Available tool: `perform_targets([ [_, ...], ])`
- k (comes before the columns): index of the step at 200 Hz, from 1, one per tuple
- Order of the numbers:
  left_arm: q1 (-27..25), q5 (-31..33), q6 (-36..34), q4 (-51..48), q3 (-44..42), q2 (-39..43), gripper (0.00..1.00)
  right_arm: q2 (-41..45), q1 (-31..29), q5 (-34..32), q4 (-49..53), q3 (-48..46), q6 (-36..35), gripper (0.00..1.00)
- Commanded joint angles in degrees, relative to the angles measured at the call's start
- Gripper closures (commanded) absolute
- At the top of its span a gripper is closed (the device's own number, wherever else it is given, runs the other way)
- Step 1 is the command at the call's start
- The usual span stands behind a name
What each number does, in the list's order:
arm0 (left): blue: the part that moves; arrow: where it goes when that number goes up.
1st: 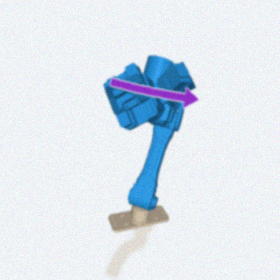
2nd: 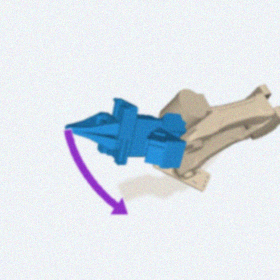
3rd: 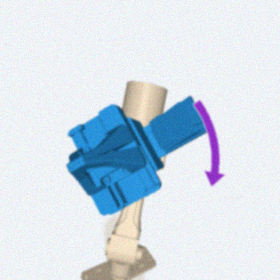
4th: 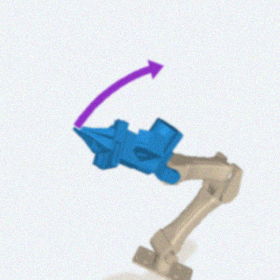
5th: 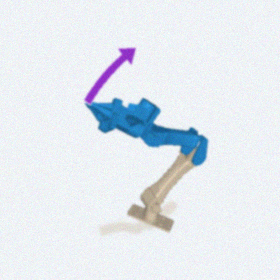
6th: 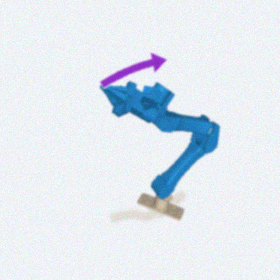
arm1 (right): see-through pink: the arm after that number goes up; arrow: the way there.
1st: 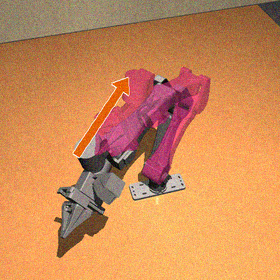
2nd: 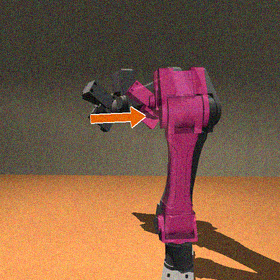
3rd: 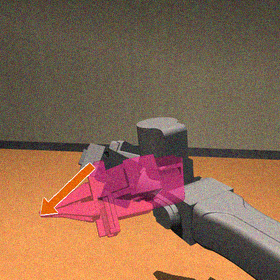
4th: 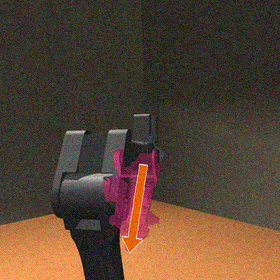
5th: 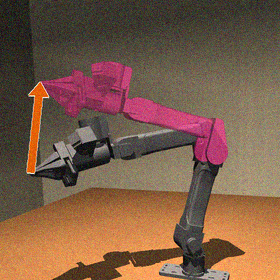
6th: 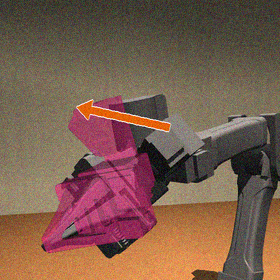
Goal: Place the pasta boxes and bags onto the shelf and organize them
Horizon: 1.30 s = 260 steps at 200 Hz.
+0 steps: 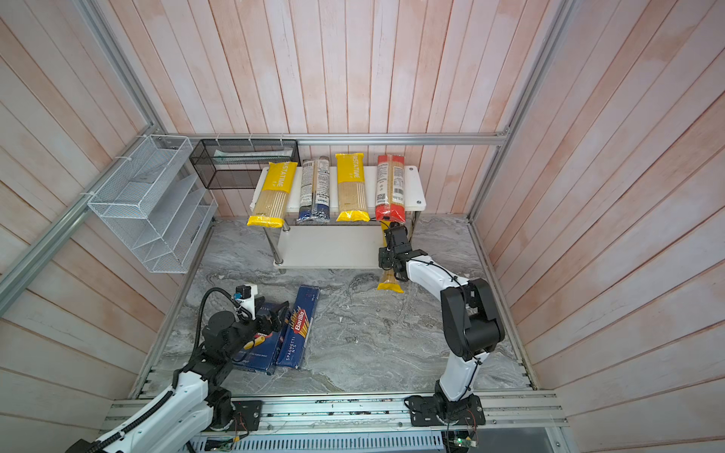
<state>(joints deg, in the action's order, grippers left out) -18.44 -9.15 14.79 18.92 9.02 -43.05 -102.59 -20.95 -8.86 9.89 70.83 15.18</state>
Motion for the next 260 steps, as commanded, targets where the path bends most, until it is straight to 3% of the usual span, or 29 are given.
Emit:
perform_targets([
  [1, -0.2, -0.1, 0.0, 1.0, 1.6, 0.5, 0.00, -0.7, 0.4, -0.4, -4.0, 3.1, -0.3, 0.83],
  [25, -0.1, -0.1, 0.0, 1.1, 1.6, 0.4, 0.00, -0.8, 0.5, -0.9, -4.4, 3.3, -0.4, 0.71],
  [77, -0.1, -0.1, 0.0, 0.9, 1.6, 0.6, 0.00, -2.9, 0.8, -0.7, -3.2, 5.1, -0.1, 0.60],
  [99, -0.1, -0.1, 0.0, 0.9, 1.5, 0.7, 0.00, -3.1, 0.9, -0.3, -1.8, 5.9, 0.5, 0.50],
  [136, -0.1, -0.2, 0.0, 0.9, 1.6, 0.8, 0.00, -0.5, 0.9, 2.5, -0.2, 3.6, 1.3, 0.45],
  [217, -0.1, 0.0, 0.1, 0.7, 1.4, 1.3, 0.00, 18.5, 0.5, 2.4, 2.4, -12.5, 6.0, 0.39],
  [260, -0.2, 0.0, 0.1, 0.8, 1.4, 1.2, 0.00, 32.6, -0.2, 11.6, 2.7, -24.3, 9.6, 0.39],
])
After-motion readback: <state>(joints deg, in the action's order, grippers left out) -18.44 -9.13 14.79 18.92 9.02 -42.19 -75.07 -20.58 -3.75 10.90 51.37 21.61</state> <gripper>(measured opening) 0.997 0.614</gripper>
